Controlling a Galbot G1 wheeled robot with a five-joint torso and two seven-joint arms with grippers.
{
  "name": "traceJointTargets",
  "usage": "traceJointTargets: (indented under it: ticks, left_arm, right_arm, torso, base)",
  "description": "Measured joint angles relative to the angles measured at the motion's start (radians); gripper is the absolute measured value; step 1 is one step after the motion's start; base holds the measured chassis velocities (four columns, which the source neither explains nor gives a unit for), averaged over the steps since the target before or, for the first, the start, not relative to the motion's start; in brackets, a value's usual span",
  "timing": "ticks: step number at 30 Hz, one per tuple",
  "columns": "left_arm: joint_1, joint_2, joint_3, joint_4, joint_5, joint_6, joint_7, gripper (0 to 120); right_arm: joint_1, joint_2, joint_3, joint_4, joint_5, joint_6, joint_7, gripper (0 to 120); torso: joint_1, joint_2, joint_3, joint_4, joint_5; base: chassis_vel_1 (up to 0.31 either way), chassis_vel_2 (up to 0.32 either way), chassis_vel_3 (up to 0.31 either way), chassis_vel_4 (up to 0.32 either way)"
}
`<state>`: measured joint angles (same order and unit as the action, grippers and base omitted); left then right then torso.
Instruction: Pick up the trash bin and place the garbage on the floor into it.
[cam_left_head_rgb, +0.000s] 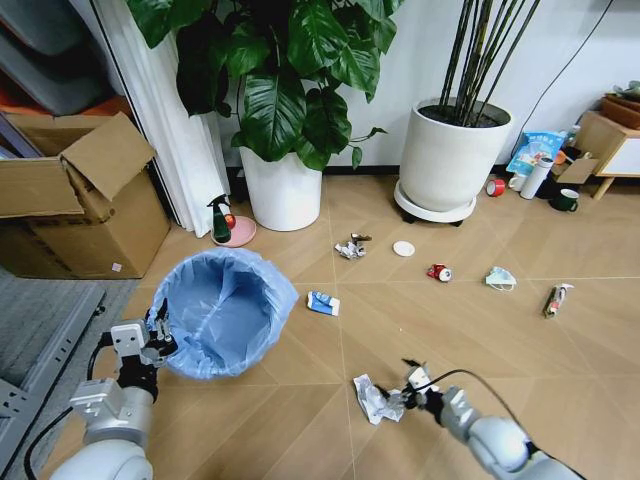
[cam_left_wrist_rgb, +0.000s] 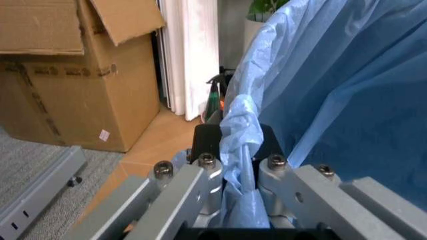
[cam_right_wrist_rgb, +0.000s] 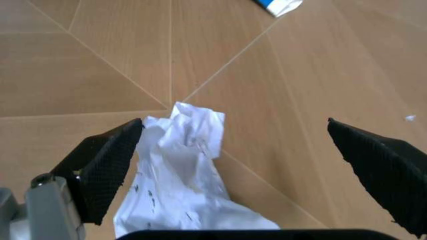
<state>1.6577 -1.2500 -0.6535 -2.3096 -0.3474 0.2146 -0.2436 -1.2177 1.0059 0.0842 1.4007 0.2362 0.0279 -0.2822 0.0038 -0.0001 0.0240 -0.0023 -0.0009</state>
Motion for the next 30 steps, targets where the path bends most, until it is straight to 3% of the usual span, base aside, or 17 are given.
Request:
traceJointTargets:
  ticks: [11, 30]
  left_arm:
    - [-0.005, 0.008, 0.001, 0.008, -0.002, 0.0, -0.001, 1]
    - [0.001, 0.017, -0.002, -0.005, -0.004, -0.002, -0.001, 1]
  right_arm:
    - [0.061, 0.095, -0.05, -0.122, -0.016, 0.017, -0.006, 98]
    - [0.041, 0.18, -0.022, -0.17, -0.041, 0.029, 0.019, 30]
  torso:
    - [0.0, 0.0, 0.0, 0.0, 0.0002]
    - [0.0, 0.0, 0.0, 0.0, 0.0002]
  base:
    - [0.0, 0.0, 0.0, 0.0]
    - [0.0, 0.0, 0.0, 0.0]
